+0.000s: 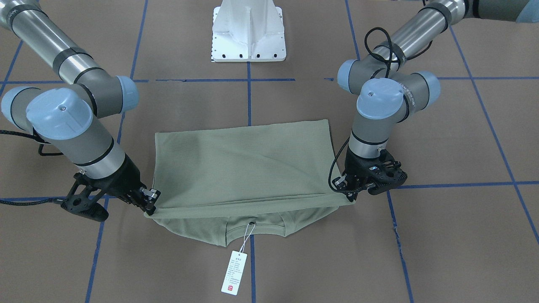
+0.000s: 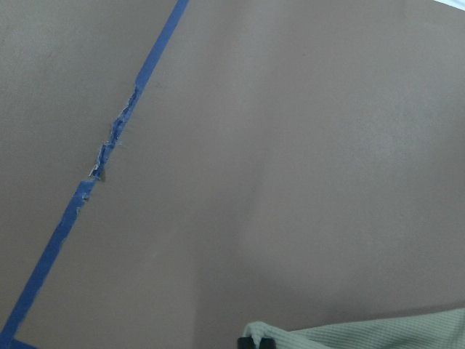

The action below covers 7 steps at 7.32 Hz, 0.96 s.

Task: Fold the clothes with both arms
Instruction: 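Lower the hem onto the collar and open both grippers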

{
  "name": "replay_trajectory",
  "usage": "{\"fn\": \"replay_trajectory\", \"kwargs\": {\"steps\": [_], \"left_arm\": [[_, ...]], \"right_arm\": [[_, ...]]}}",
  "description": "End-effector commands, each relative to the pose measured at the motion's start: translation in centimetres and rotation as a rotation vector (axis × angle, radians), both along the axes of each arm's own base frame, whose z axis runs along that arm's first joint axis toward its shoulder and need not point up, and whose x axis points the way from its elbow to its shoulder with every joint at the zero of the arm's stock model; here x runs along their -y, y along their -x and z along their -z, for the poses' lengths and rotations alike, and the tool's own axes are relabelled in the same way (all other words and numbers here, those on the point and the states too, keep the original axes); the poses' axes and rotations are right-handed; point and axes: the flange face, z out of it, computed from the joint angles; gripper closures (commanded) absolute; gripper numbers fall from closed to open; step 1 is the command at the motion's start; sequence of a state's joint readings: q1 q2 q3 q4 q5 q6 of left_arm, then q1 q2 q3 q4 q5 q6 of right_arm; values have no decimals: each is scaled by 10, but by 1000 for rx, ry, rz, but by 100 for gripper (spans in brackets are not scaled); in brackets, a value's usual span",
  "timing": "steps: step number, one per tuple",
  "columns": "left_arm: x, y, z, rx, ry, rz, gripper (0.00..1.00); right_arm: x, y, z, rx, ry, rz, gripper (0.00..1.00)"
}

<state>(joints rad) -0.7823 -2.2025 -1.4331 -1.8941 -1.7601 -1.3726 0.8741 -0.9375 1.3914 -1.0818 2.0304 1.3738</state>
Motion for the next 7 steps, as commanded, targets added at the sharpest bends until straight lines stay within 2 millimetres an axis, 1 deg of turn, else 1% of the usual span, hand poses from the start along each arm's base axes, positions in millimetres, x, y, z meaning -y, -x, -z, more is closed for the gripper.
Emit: {"fn": "replay_trajectory", "kwargs": {"steps": [1, 2, 4, 5, 6, 7], "left_arm": [[0, 0, -4, 5, 6, 2, 1], [0, 0, -2, 6, -1, -1, 0], [0, 0, 1, 1, -5, -3, 0], [-1, 1, 1, 1, -5, -3, 0], [-2, 2, 6, -6, -11, -5, 0], [-5, 5, 14, -17, -21, -4, 0]], "right_arm": [[-8, 9, -5, 5, -13, 17, 32], [-10, 12, -5, 0, -20, 14, 0], [-9, 7, -10, -19, -74, 53, 0], [-14, 2, -25, -30, -69, 57, 0], [-38, 5, -37, -29, -67, 80, 0], [-85, 14, -51, -32, -78, 115, 0]]}}
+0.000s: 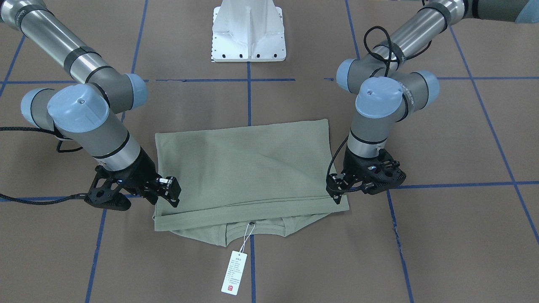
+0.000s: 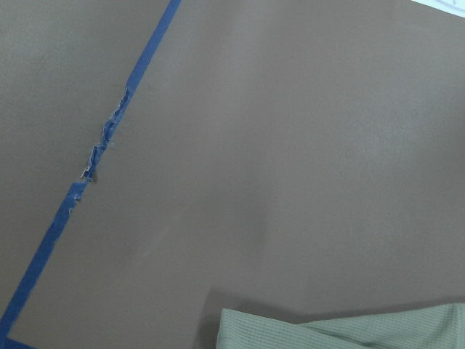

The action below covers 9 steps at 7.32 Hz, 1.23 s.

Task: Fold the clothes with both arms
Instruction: 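Lower the hem onto the collar and open both grippers, then move the right gripper to the folded shirt's nearest corner and grasp it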

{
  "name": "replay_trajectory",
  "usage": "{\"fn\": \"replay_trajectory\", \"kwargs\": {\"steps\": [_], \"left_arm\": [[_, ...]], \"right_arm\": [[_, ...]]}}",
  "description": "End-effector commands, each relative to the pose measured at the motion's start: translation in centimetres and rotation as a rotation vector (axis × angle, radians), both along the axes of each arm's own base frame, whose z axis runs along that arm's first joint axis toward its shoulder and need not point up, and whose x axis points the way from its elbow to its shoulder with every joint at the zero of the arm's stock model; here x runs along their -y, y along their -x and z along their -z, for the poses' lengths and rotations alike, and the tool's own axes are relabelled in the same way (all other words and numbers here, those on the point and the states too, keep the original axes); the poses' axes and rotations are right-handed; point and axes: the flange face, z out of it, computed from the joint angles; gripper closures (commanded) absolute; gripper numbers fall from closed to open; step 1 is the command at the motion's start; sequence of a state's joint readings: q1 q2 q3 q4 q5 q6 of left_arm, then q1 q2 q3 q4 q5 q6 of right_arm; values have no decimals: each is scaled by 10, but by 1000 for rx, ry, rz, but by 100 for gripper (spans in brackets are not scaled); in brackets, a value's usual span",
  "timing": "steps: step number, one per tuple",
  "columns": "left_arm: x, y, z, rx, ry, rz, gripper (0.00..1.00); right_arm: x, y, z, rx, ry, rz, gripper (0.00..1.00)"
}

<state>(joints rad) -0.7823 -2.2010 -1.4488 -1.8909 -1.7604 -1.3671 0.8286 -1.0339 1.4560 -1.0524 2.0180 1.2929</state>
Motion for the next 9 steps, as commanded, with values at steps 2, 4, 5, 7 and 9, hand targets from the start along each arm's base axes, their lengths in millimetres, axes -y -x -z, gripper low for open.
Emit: {"fn": "replay_trajectory", "kwargs": {"steps": [2, 4, 5, 7, 9], "left_arm": [[-9, 7, 19, -30, -23, 2, 0], [-10, 7, 21, -33, -24, 1, 0], [-10, 7, 21, -34, -25, 1, 0], [-10, 7, 21, -33, -26, 2, 0], [-11, 8, 23, -36, -27, 1, 0]], "right_arm": [[-125, -6, -29, 2, -25, 93, 0], [-142, 1, -51, -26, -2, 121, 0], [-150, 13, -56, -36, 0, 138, 1], [-155, 19, -56, -39, 2, 154, 2], [-157, 21, -58, -41, 3, 161, 55]]}}
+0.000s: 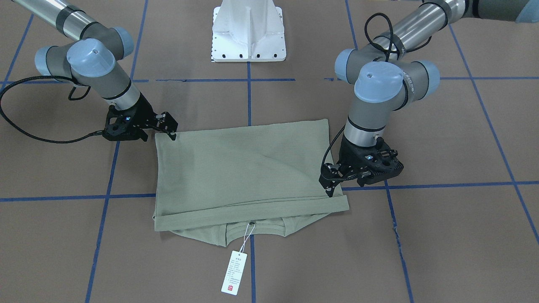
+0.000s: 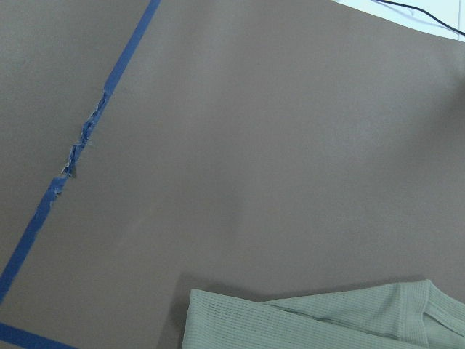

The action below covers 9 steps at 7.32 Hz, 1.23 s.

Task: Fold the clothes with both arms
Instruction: 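Move the right gripper to the folded shirt's nearest corner and grasp it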

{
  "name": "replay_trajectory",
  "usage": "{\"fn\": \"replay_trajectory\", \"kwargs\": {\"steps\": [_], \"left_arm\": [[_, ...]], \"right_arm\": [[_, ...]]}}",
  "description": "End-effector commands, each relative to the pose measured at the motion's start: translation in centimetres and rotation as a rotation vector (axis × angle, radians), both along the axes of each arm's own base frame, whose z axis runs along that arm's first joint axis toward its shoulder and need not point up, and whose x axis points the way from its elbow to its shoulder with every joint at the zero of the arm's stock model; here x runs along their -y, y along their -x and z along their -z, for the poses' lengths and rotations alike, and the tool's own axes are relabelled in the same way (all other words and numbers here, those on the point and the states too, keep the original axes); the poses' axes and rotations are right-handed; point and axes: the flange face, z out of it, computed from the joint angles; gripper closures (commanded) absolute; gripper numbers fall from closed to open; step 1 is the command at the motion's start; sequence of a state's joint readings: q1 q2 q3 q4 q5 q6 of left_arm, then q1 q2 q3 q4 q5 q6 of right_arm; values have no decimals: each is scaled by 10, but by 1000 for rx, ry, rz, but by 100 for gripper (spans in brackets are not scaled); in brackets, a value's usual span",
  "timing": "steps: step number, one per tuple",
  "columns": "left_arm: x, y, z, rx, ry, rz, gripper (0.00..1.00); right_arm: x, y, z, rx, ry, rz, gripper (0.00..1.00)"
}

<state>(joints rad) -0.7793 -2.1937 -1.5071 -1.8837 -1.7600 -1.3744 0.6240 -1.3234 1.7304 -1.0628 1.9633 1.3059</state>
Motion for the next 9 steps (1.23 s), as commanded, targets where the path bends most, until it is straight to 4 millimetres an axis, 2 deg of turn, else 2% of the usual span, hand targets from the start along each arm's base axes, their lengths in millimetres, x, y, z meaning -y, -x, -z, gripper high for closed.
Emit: {"fn": "replay_trajectory", "kwargs": {"steps": [1, 2, 3, 4, 6, 7, 8, 9], "left_arm": [[-1, 1, 2, -4, -4, -2, 0], [-1, 1, 3, -5, -5, -2, 0], [-2, 2, 5, -7, -7, -2, 0], [-4, 3, 10, -17, -15, -4, 0], [-4, 3, 12, -19, -17, -4, 0], [-4, 4, 13, -21, -17, -3, 0], [-7, 5, 17, -28, -20, -3, 0], [-11, 4, 23, -36, -26, -4, 0]], "right_arm": [[-5, 6, -3, -6, -4, 19, 64], [-5, 6, -5, -9, -4, 23, 67], [-8, 2, -11, -11, -2, 28, 89], [-11, -3, -15, -12, -2, 29, 100], [-13, -8, -15, -11, -2, 27, 100], [-16, -10, -6, 7, -3, 37, 100], [-26, -22, -8, 9, -1, 42, 100], [-51, -37, -11, 9, -1, 63, 100]]}}
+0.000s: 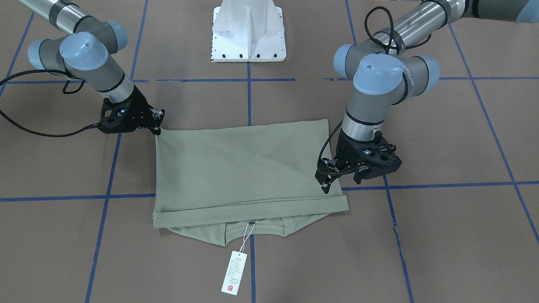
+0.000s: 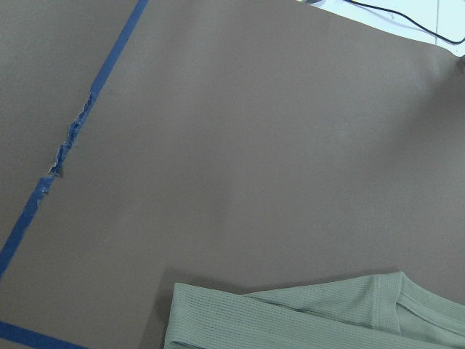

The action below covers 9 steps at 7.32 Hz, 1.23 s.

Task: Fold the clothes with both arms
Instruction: 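Move the right gripper to the folded shirt's nearest corner and grasp it, then drag the shirt corner with the right gripper toward the robot, turning the shirt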

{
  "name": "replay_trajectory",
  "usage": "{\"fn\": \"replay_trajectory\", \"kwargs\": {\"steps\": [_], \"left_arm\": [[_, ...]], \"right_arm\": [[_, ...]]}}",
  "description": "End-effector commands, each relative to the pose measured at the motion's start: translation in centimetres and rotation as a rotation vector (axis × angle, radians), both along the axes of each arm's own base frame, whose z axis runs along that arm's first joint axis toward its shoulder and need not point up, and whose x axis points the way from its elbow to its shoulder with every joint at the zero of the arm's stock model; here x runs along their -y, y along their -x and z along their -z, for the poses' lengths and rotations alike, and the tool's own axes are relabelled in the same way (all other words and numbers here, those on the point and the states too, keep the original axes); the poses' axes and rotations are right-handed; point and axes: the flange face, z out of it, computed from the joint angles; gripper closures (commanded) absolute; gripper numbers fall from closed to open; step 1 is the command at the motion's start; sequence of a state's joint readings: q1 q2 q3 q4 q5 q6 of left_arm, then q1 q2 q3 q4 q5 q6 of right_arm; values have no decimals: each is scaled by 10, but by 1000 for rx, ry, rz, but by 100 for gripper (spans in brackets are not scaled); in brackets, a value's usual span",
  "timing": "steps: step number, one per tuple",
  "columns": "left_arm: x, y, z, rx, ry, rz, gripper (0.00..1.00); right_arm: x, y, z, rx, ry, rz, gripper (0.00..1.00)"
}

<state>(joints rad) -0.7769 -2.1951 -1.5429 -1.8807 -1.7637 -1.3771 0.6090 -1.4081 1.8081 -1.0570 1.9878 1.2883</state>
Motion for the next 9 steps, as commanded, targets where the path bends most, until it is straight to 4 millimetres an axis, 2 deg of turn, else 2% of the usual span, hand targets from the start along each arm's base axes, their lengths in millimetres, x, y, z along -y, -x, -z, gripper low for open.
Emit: {"fn": "replay_trajectory", "kwargs": {"steps": [1, 2, 3, 5, 6, 7, 8, 9], "left_arm": [[-6, 0, 8, -17, -3, 4, 0], [-7, 0, 11, -22, 3, 9, 0], [-8, -1, 11, -22, 2, 8, 0], [-9, -1, 14, -25, -3, 9, 0], [-10, 0, 16, -29, -7, 9, 0], [-13, -1, 21, -33, -17, 11, 0], [-23, -11, 24, -26, -32, 8, 0], [-33, -17, 29, -37, -37, -8, 0]], "right_arm": [[-52, -37, -9, -4, 5, 43, 100], [-82, -48, -12, -10, 17, 75, 100], [-119, -52, -12, -15, 29, 136, 100], [-194, -61, -13, -21, 109, 327, 100], [-224, -66, -9, -17, 157, 412, 100], [-246, -60, -8, -22, 204, 466, 100], [-261, -52, -7, -28, 223, 497, 100], [-264, -53, -2, 4, 228, 504, 2]]}}
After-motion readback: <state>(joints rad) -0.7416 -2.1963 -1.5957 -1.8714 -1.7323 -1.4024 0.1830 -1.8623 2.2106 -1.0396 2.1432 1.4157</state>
